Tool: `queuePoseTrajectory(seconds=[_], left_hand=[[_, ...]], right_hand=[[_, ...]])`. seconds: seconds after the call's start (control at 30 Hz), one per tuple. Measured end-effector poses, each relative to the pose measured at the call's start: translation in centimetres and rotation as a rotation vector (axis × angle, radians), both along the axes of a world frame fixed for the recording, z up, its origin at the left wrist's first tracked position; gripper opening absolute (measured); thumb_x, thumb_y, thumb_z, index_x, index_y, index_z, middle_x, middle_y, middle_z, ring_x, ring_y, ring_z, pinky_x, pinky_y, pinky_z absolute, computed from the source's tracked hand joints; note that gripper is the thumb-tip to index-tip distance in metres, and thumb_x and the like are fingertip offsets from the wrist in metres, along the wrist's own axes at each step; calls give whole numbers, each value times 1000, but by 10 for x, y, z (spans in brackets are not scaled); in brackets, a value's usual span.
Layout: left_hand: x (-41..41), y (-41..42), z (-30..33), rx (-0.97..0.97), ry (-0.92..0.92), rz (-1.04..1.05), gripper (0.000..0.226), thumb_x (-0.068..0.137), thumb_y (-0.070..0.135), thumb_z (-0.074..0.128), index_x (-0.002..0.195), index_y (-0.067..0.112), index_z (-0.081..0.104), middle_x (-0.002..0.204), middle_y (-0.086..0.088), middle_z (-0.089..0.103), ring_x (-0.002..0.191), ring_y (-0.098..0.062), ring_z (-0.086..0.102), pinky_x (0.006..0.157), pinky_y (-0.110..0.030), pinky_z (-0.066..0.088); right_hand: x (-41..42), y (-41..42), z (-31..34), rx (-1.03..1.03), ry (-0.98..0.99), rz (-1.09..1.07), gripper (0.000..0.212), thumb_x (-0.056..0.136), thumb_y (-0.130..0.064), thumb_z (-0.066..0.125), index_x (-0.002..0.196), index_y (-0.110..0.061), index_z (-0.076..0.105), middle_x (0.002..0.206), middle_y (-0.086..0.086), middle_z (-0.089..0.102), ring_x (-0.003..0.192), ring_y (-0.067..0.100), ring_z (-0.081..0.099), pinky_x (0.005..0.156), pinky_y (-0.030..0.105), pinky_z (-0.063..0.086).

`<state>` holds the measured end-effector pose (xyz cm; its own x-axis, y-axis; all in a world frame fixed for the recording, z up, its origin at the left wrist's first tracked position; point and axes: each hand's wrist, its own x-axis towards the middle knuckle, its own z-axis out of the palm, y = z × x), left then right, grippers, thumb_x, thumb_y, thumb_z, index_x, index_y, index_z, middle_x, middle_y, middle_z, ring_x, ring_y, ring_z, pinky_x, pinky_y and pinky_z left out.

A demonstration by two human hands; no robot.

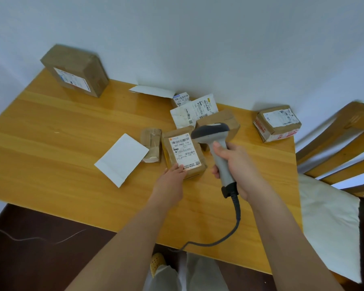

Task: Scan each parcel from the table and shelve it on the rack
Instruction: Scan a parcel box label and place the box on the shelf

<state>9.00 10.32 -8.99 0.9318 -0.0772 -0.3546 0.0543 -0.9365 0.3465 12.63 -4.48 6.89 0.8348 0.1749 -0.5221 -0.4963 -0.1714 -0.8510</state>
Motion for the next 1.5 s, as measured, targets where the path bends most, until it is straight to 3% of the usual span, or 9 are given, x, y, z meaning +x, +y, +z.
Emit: queuePoseTrajectory(seconds=[0.17,0.57,1.0,1.3,1.5], left_hand=[[2,0,6,-14,23,5,67,94,0,42,154,21,22,163,5,13,150,-11,4,122,-33,15],[1,0,4,-31,37,10,68,94,-1,42,155,22,22,163,6,12,150,-10,2,116,-30,27],[-24,-5,-3,-8,11,5,72,97,3,45,156,27,11,163,14,1,148,-3,-8,108,-28,42],[-23,-6,-5,-5,19,8,75,95,4,48,156,27,11,163,14,0,148,-3,-8,108,-29,41],[-9,1,0,-31,64,7,75,93,1,48,155,27,16,163,13,5,149,-4,-3,113,-31,36]], right_hand=[[-1,-8,13,6,6,-19,20,99,-29,55,107,-10,59,87,7,57,51,13,52,53,28,45],[-12,-12,35,8,-36,0,19,99,-27,55,98,-9,60,82,7,54,51,14,49,52,29,42],[-19,-11,49,-44,-75,18,26,99,-29,55,103,-3,60,82,11,54,49,13,49,50,28,42],[-19,-9,49,-87,-36,20,23,99,-29,56,99,-6,59,79,8,51,47,13,48,49,28,40],[-20,-12,46,-113,34,-42,34,99,-29,57,115,1,55,88,12,50,46,14,46,45,26,38]])
